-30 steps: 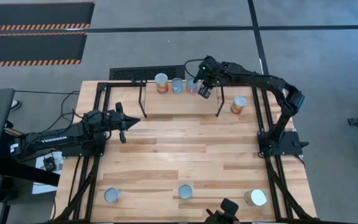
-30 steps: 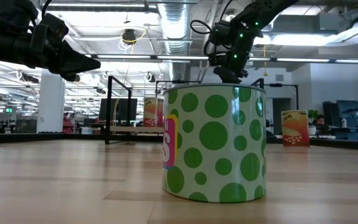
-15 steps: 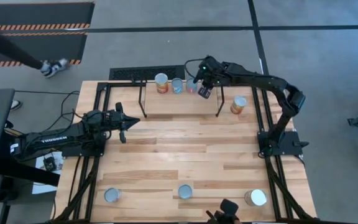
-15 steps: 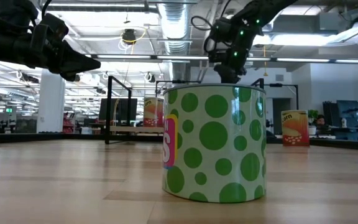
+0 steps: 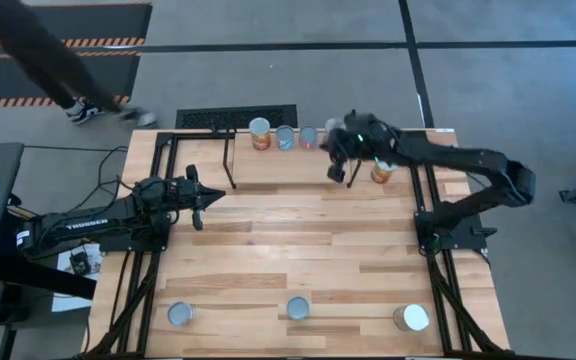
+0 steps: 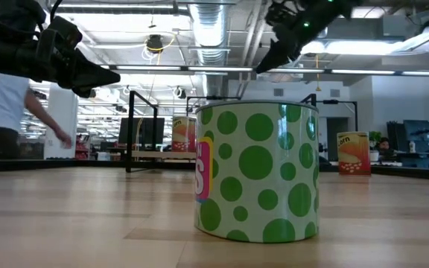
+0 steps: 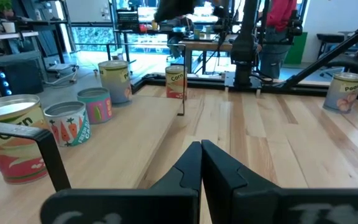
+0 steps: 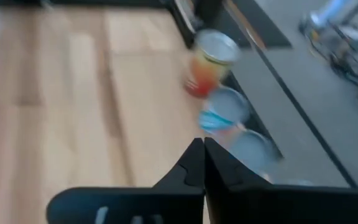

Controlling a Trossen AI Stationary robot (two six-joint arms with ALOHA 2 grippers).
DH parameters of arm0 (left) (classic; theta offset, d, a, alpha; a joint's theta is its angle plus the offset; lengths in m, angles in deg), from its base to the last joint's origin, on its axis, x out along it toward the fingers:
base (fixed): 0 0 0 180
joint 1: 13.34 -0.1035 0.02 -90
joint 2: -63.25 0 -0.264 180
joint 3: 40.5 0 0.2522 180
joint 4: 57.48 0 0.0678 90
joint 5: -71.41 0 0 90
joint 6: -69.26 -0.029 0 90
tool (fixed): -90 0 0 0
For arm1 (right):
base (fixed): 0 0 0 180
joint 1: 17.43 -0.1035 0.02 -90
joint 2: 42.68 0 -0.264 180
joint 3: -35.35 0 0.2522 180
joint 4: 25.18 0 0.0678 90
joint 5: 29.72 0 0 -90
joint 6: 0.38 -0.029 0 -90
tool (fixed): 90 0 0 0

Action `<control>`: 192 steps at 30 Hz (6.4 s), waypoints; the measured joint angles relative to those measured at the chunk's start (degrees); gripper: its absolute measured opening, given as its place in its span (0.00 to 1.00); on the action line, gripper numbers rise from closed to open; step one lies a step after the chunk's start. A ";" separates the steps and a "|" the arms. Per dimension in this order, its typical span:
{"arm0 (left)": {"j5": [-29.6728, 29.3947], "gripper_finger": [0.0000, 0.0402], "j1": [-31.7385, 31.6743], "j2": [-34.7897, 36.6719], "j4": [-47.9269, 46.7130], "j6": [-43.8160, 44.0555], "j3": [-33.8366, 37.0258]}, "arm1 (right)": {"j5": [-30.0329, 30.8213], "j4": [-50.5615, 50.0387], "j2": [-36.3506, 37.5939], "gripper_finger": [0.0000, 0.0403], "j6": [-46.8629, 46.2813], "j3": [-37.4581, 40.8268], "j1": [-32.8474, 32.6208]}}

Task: Pick and place cans onto a shelf
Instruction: Put the canned green peas on the shelf, then put the canned peaches on the shelf

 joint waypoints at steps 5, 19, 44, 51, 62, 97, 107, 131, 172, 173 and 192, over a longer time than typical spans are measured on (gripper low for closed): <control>0.02 0.00 0.00 -0.01 -0.03 0.02 0.00 | -2.44 20.59 6.25 0.02 -4.54 16.36 -6.73; -0.17 0.00 6.13 -5.34 0.42 -1.03 -2.16 | -2.57 75.51 7.77 0.02 -7.36 48.16 -21.84; -24.46 0.00 39.81 -52.18 -2.16 5.95 -34.40 | -2.35 85.13 7.86 0.02 -7.29 54.86 -27.01; -24.55 0.00 45.13 -68.14 -3.90 6.11 -47.83 | 3.86 83.51 7.82 0.01 -9.64 54.84 -36.82; -25.54 0.08 51.17 -90.10 -20.44 9.66 -73.85 | 29.62 81.40 4.23 0.01 -14.71 54.80 -64.44; -25.33 0.01 43.86 -101.41 -61.85 15.11 -103.38 | 40.00 90.76 -14.61 0.01 -14.57 46.47 -73.16; -20.46 0.00 21.89 -98.88 -61.77 6.83 -103.36 | 39.80 90.58 -14.59 0.01 -11.23 46.49 -71.49; -12.05 0.00 -0.81 -101.14 -49.41 2.89 -103.26 | 32.79 84.88 -5.40 0.01 -2.63 46.53 -58.07; -17.52 0.10 -0.65 -104.29 -45.42 2.09 -103.30 | 33.37 80.00 -0.18 0.01 -1.09 46.53 -60.46; -17.88 0.10 -0.65 -104.29 -44.95 1.69 -103.30 | 33.38 80.00 -0.18 0.01 -1.09 46.53 -60.46; -23.86 0.01 9.36 -102.01 -28.95 -7.74 -98.98 | 33.44 80.11 3.19 0.01 3.37 47.13 -63.50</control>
